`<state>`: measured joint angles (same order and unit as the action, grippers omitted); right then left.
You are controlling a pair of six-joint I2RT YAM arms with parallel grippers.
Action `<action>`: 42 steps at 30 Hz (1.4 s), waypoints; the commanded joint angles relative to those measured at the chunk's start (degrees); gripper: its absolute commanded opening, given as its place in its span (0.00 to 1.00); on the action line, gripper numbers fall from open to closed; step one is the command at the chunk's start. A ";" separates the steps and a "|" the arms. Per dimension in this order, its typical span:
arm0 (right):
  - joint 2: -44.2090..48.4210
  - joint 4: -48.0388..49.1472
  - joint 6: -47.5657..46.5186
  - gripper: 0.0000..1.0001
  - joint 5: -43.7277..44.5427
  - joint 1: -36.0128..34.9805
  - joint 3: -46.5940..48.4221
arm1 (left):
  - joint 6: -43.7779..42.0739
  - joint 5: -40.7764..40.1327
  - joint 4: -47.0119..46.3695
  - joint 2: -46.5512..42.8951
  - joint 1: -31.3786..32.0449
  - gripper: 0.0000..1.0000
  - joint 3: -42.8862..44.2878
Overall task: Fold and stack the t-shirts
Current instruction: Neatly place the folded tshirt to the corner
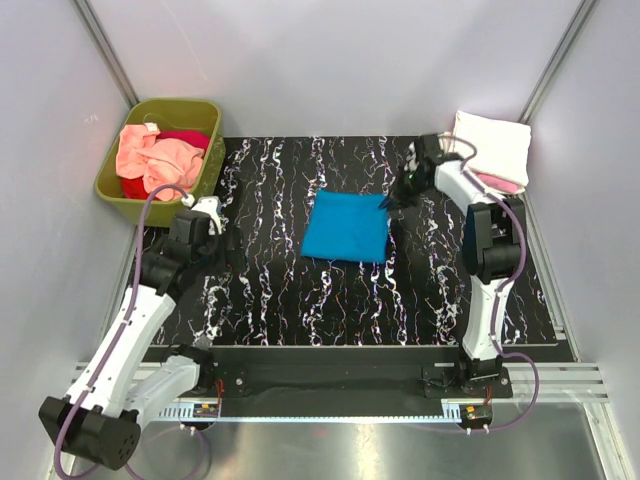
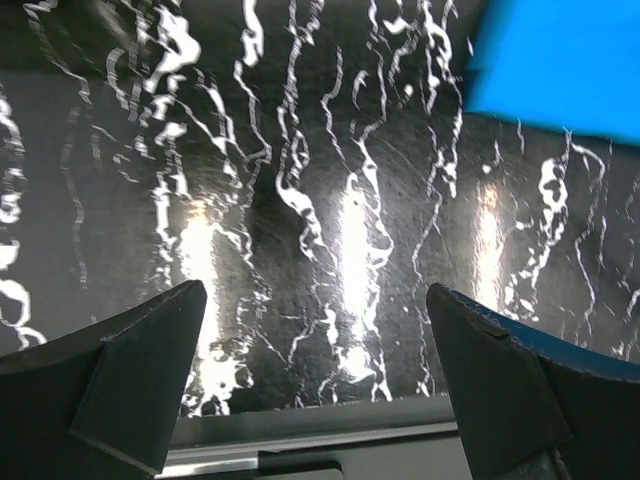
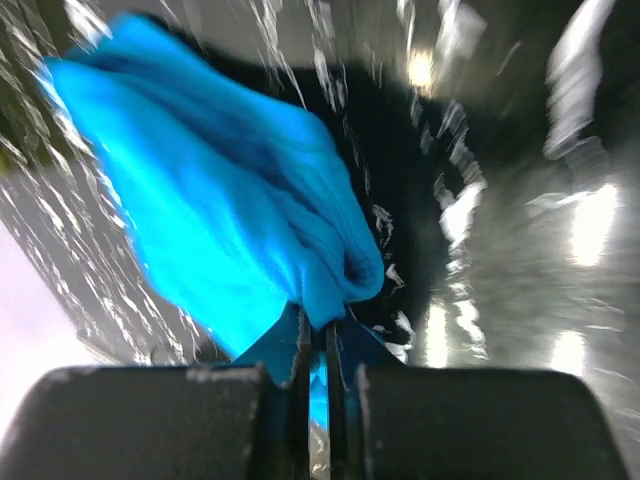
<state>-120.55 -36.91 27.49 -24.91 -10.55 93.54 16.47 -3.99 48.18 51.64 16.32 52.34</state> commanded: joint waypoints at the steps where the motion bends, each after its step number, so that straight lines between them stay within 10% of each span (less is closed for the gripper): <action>1: 1.11 -11.50 -8.50 0.00 6.34 3.94 12.16 | -0.91 -4.53 -4.07 -1.80 -0.32 0.99 1.27; 15: -12.68 -29.98 -16.75 0.00 16.30 10.10 56.47 | 2.07 -8.39 -3.19 -9.36 -0.32 0.99 -1.01; 42: -6.98 -7.57 -31.26 0.00 24.46 15.55 65.36 | 2.08 -8.84 -3.71 -9.36 -1.37 0.99 -1.71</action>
<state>-133.43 -51.35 -2.42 -2.26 4.62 153.99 18.24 -11.22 46.72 42.78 15.49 50.83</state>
